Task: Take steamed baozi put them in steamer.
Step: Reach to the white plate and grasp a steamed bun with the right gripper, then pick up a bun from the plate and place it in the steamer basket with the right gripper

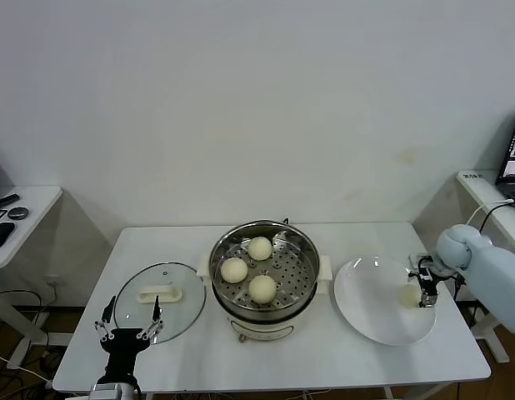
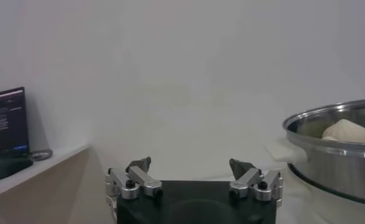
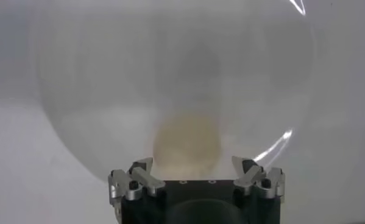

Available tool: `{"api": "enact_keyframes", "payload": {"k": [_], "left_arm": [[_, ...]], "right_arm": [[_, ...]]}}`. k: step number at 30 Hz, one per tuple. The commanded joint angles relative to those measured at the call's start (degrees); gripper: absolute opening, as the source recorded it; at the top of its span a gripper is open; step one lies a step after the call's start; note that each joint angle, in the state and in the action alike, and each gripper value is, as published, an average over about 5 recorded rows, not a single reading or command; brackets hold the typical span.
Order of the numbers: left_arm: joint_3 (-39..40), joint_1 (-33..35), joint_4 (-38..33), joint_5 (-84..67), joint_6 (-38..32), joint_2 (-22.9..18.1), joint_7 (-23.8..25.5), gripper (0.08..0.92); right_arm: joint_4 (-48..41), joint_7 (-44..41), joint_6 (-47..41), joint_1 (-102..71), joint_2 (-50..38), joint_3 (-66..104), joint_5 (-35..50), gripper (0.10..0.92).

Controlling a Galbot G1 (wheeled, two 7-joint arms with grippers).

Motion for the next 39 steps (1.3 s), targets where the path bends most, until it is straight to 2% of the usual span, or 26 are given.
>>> {"api": "enact_keyframes", "payload": {"k": [1, 10, 13, 21, 29, 34, 39], "left_arm": [[0.08, 0.03, -0.03, 0.12, -0.04, -0.06, -0.04, 0.823], [0.03, 0.36, -0.67, 0.11, -0.02, 0.13, -0.01, 0.823], [0.10, 0.29, -0.70, 0.05, -0.03, 0.24, 0.00, 0.823], [0.89, -0.30, -0.67, -0.20, -0.01, 0.69, 0.03, 0.823], [1.16, -1.17, -0.30, -0.79, 0.08, 1.34, 0.07, 0.823], [1.06, -1.42, 0.08, -1.06, 0.20, 1.57, 0.13, 0.823], [0.72, -1.33, 0.17, -1.14, 0.18, 1.46, 0.18, 0.823]], "right_arm": [[-2.60, 0.65, 0.00, -1.57, 2.42, 1.72, -0.95, 0.712], [2.46, -0.35, -1.46, 1.86, -0.93, -1.63, 2.65, 0.522], [7.22, -1.34, -3.56, 7.18, -3.92, -7.28, 6.99, 0.500], [21.13, -2.24, -12.28, 31.55, -8.41, -26.19, 24.87, 0.512], [31.02, 2.54, -23.38, 57.16, 1.97, -44.41, 44.36, 0.520], [34.63, 7.26, -29.51, 59.87, 9.64, -46.41, 53.24, 0.527], [34.12, 11.18, -33.62, 55.50, 16.25, -46.59, 55.37, 0.532]]}}
